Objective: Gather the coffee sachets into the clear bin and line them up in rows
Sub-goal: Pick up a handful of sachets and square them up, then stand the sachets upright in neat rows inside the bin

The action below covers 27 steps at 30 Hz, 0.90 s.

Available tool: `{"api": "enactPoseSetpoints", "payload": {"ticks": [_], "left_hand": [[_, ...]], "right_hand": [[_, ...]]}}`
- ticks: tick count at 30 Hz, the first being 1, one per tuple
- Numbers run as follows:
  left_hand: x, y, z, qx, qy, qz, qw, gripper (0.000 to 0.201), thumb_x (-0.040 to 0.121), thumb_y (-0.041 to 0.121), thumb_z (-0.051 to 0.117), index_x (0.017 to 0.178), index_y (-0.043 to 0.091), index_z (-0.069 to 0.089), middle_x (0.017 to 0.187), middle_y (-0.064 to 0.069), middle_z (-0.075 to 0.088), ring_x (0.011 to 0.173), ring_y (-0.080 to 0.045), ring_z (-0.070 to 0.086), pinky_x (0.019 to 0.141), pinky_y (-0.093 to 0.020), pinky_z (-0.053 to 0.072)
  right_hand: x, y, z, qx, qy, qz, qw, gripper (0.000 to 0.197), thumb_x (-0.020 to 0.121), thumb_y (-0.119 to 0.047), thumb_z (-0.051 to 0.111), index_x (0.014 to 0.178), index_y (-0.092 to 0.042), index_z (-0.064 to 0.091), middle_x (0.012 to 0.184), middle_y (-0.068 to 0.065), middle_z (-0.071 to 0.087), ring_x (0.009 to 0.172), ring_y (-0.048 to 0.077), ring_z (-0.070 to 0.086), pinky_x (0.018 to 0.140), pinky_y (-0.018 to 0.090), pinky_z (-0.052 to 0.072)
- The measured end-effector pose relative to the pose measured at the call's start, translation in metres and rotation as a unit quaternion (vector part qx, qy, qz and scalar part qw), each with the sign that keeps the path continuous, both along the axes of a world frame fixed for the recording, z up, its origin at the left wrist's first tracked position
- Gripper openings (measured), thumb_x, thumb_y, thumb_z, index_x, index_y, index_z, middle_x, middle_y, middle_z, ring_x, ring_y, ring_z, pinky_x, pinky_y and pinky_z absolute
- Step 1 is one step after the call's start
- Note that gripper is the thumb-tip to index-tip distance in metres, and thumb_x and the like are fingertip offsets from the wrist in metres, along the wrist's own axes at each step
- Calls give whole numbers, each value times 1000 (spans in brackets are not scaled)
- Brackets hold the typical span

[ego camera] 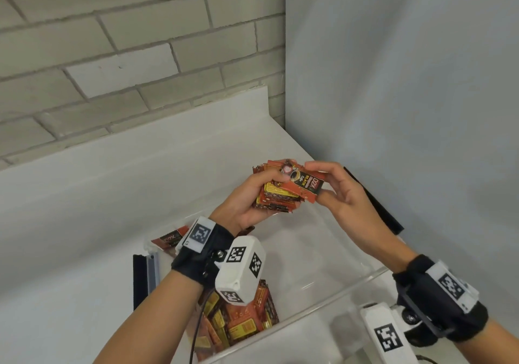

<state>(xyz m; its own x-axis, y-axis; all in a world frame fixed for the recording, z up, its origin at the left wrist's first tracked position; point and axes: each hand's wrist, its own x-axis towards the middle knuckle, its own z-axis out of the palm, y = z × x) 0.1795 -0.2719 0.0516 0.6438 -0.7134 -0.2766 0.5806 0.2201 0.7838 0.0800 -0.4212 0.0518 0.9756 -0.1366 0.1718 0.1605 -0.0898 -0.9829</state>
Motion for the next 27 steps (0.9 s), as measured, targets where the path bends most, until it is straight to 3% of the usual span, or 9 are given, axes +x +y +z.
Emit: {"api": "enactPoseSetpoints", "payload": {"ticks": [6, 8, 11, 14, 16, 19, 21, 23, 27], "left_hand": [[-2, -6, -2, 4, -22, -60, 998, 47, 68, 12, 68, 114, 15, 58, 98, -12, 69, 83, -24, 68, 66, -33, 56], [-4, -9, -3, 0, -22, -72, 997, 55, 68, 10, 68, 121, 14, 54, 101, -13, 68, 82, -24, 69, 61, -32, 56], [-6, -14, -3, -8, -35, -86, 996, 56, 70, 9, 67, 123, 16, 52, 107, -13, 66, 84, -24, 69, 58, -31, 56], [-5, -19, -4, -31, -44, -70, 996, 42, 75, 10, 66, 116, 20, 58, 105, -11, 68, 85, -23, 68, 65, -33, 55], [-4, -21, -3, -39, -54, -52, 996, 34, 80, 9, 61, 112, 22, 60, 105, -11, 68, 86, -23, 67, 67, -32, 54], [-4, -21, -3, -45, -71, -52, 995, 32, 78, 12, 66, 108, 20, 65, 106, -14, 67, 91, -25, 65, 75, -35, 53], [-6, -20, -2, -34, -78, -54, 995, 44, 74, 16, 69, 117, 11, 61, 106, -16, 67, 92, -27, 66, 80, -36, 52], [-7, -19, -1, -22, -85, -59, 994, 56, 76, 15, 68, 127, 1, 51, 107, -18, 66, 91, -27, 66, 77, -36, 53], [-7, -19, 2, -47, -79, -59, 994, 34, 82, 8, 57, 116, 12, 60, 105, -14, 68, 88, -24, 67, 74, -35, 53]], "right_hand": [[-12, -1, -5, 10, 78, -45, 996, 47, 92, 4, 54, 128, -26, 44, 124, -1, 52, 91, -10, 59, 76, 19, 50], [-16, -1, -8, 47, 83, -57, 994, 50, 86, -1, 58, 126, -29, 44, 120, -4, 53, 95, -6, 59, 74, 19, 49], [-23, -2, -10, 137, 71, -71, 985, 50, 72, -13, 54, 119, -31, 48, 114, -6, 54, 107, 11, 55, 81, 26, 47], [-31, -3, -8, 225, 59, -92, 968, 43, 76, -27, 66, 115, -22, 49, 112, -1, 57, 97, 9, 61, 78, 26, 51], [-33, -2, -6, 220, 65, -93, 969, 50, 72, -42, 81, 109, -19, 56, 102, 2, 62, 88, 10, 63, 74, 25, 53], [-34, -1, 0, 202, 64, -97, 973, 31, 74, -26, 71, 100, -10, 65, 85, 7, 70, 76, 16, 66, 73, 25, 55], [-33, -3, 2, 215, 61, -114, 968, 19, 78, -14, 67, 94, -5, 66, 78, 9, 72, 71, 17, 68, 70, 24, 56], [-32, -6, 4, 227, 74, -126, 963, 9, 82, -6, 65, 91, -3, 66, 76, 10, 73, 69, 18, 70, 67, 23, 57], [-30, -19, 21, 185, 99, -149, 966, 16, 85, -2, 64, 99, 5, 63, 74, 11, 73, 61, 17, 70, 59, 21, 56]]}}
